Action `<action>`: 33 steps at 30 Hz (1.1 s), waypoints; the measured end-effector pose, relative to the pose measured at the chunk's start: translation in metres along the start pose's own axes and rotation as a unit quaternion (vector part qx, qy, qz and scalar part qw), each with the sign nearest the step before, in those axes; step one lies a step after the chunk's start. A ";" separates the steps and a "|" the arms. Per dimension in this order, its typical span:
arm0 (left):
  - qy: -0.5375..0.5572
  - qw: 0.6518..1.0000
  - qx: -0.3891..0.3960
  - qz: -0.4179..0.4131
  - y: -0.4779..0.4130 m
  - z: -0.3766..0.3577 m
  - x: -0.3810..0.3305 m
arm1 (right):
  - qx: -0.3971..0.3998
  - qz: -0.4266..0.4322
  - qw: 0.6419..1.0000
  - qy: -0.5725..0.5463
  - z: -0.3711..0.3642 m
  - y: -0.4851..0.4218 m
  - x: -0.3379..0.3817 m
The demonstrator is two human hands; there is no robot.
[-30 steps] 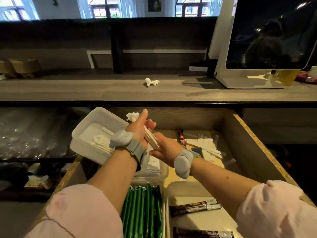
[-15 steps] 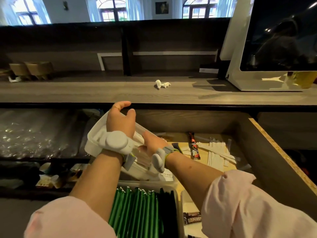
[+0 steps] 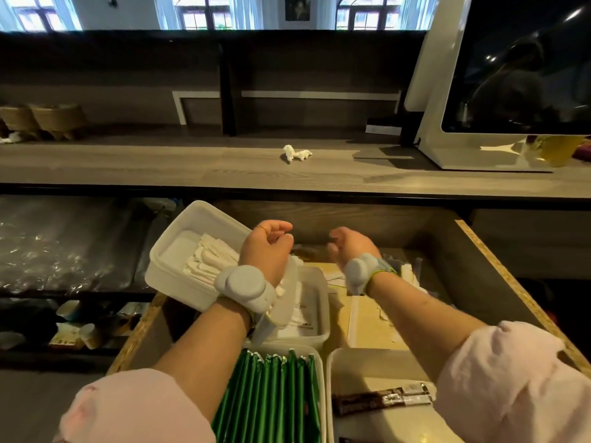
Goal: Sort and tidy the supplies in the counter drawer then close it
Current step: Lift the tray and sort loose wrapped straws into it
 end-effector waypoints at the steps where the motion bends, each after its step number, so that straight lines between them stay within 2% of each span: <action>1: -0.007 1.000 0.021 -0.004 0.003 -0.010 0.000 | 0.007 -0.067 0.997 0.035 0.006 0.001 -0.031; 4: -0.030 0.997 0.065 -0.021 0.009 -0.032 0.003 | 0.025 -0.202 0.972 0.114 0.015 0.018 -0.103; 7: -0.050 0.993 0.103 -0.028 0.013 -0.045 0.006 | 0.054 -0.250 0.959 0.122 0.004 0.025 -0.142; 12: -0.062 0.990 0.127 -0.016 0.011 -0.050 0.013 | 0.083 -0.223 0.970 0.049 -0.028 0.001 -0.139; 17: -0.059 0.991 0.119 -0.012 0.009 -0.049 0.017 | 0.109 -0.181 0.967 0.145 -0.042 0.000 -0.102; 20: -0.060 0.991 0.123 -0.009 0.007 -0.050 0.019 | 0.080 -0.234 0.960 0.129 -0.054 -0.009 -0.103; 28: -0.052 0.989 0.133 -0.019 0.005 -0.055 0.022 | 0.010 -0.206 0.975 0.082 -0.037 -0.011 -0.104; 33: -0.054 0.989 0.138 -0.025 0.007 -0.056 0.022 | 0.004 -0.241 0.971 0.006 -0.024 0.005 -0.113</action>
Point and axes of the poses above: each hand's wrist, its own y-axis away from the middle knuckle, its own z-axis out of the back of the hand, x = y × z, the point moved 8 cm from there along -y, towards the middle knuckle, and after that the axes turned 1 degree about -x, right-handed, at the moved point
